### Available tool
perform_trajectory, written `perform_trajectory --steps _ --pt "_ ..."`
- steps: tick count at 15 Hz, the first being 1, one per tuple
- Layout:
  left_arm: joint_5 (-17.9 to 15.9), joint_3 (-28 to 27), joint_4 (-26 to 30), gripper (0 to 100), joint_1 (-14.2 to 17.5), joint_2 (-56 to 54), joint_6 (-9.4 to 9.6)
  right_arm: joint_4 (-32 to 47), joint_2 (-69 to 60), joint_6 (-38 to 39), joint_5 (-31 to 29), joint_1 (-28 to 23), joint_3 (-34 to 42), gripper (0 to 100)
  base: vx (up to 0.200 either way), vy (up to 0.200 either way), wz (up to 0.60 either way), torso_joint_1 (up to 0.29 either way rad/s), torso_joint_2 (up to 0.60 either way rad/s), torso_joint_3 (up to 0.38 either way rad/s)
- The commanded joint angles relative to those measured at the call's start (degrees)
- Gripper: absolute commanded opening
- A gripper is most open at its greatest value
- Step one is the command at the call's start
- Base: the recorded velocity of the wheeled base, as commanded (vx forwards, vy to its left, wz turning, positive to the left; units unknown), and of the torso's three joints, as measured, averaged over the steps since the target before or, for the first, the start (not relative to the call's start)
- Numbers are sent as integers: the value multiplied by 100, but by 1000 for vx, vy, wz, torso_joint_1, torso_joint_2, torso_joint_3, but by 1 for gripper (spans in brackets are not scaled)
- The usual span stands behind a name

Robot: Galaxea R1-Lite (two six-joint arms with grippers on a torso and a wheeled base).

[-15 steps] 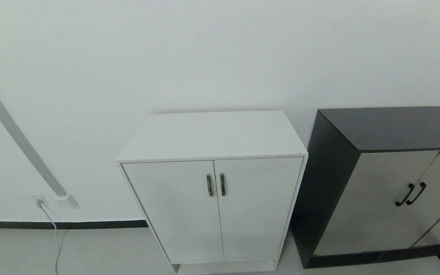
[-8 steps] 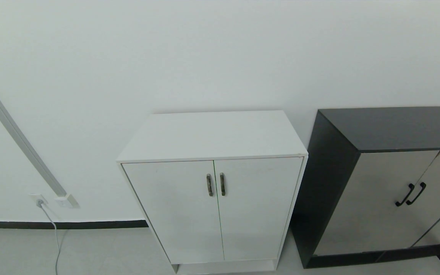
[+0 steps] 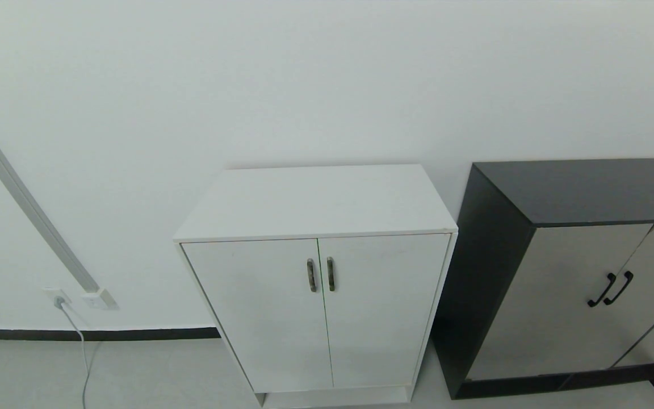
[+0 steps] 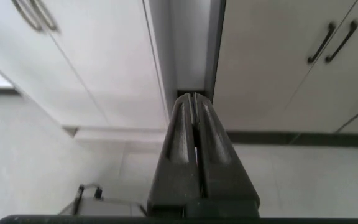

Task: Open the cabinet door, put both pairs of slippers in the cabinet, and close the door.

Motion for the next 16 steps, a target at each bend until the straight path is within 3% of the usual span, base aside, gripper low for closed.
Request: perform_trajectory --steps 1,6,12,16 --pt "1 1 -1 0 1 7 -1 0 -475 -2 -7 -12 5 0 0 0 0 0 0 0" --pt "1 1 -1 0 1 7 -1 0 -1020 -2 -16 -240 5 0 0 0 0 0 0 0" --pt "-7 1 -1 0 1 7 -1 -53 -1099 393 -693 -275 5 0 0 0 0 0 0 0" --pt "-7 1 -1 0 1 7 25 -62 -1108 446 -763 -275 5 0 0 0 0 0 0 0"
